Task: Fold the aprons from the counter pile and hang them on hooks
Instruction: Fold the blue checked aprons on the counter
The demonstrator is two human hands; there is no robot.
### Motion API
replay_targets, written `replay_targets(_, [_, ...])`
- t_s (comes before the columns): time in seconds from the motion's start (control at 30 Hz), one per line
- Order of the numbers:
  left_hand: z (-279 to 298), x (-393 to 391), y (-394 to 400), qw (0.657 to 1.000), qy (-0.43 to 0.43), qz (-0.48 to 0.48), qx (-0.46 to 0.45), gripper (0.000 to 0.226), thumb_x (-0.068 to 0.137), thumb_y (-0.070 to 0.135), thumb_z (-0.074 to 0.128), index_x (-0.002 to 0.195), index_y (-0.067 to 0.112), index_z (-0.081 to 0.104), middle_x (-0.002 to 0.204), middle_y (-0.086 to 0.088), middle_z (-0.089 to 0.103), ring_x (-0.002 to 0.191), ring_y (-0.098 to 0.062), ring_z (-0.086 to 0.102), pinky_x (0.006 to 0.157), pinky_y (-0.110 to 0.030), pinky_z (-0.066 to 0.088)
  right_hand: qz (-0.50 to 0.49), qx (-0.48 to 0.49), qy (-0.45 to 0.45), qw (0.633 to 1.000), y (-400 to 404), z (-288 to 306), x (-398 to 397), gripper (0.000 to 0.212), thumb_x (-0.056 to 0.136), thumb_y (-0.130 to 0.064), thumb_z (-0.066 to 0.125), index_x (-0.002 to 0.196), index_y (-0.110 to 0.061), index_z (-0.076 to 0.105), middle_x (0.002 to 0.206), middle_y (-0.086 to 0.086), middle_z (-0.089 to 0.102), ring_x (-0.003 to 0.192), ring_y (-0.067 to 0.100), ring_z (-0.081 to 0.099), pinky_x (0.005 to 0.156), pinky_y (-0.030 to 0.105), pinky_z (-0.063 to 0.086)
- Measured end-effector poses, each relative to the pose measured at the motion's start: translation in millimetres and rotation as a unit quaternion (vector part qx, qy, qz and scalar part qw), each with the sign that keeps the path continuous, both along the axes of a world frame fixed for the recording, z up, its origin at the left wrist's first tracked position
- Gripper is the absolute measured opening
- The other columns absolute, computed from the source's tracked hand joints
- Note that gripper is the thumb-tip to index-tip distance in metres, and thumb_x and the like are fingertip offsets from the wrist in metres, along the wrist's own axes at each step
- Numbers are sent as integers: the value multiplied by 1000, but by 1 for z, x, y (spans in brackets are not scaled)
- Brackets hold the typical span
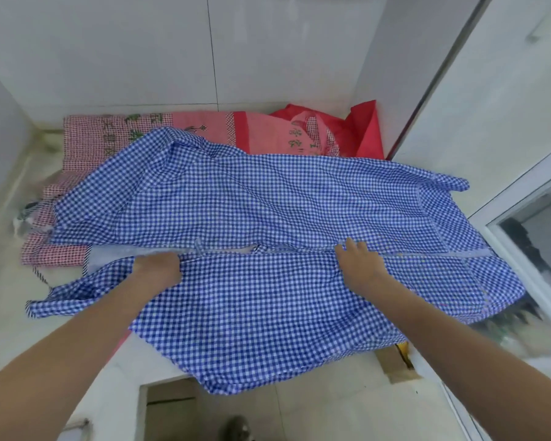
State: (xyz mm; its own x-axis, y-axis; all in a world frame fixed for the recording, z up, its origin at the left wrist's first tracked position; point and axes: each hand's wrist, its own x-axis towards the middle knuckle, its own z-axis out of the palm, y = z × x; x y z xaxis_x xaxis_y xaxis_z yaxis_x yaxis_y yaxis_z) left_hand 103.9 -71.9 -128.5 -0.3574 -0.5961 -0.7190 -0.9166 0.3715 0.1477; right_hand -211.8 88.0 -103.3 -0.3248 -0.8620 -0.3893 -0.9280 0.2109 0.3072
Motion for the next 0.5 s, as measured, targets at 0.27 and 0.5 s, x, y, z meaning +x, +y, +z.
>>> replay_targets(0.27, [-8, 9, 18, 959, -235, -39, -156, 34, 101, 19, 39, 134, 15, 44, 127, 1, 55, 116, -18, 53, 106, -35, 36, -110, 134, -7, 985, 15, -44, 9, 74, 98, -29, 42, 149, -4, -6, 151, 28, 1, 133, 55, 20, 98, 51, 41])
replay_targets(0.5, [7, -34, 48, 908, -70, -180, -373, 54, 93, 21, 49, 141, 18, 23, 138, -5, 32, 126, -26, 34, 104, -41, 32, -70, 129, 19, 989, 9, -33, 9, 66, 101, -22, 37, 147, 5, -2, 151, 27, 4, 136, 48, 19, 105, 52, 35])
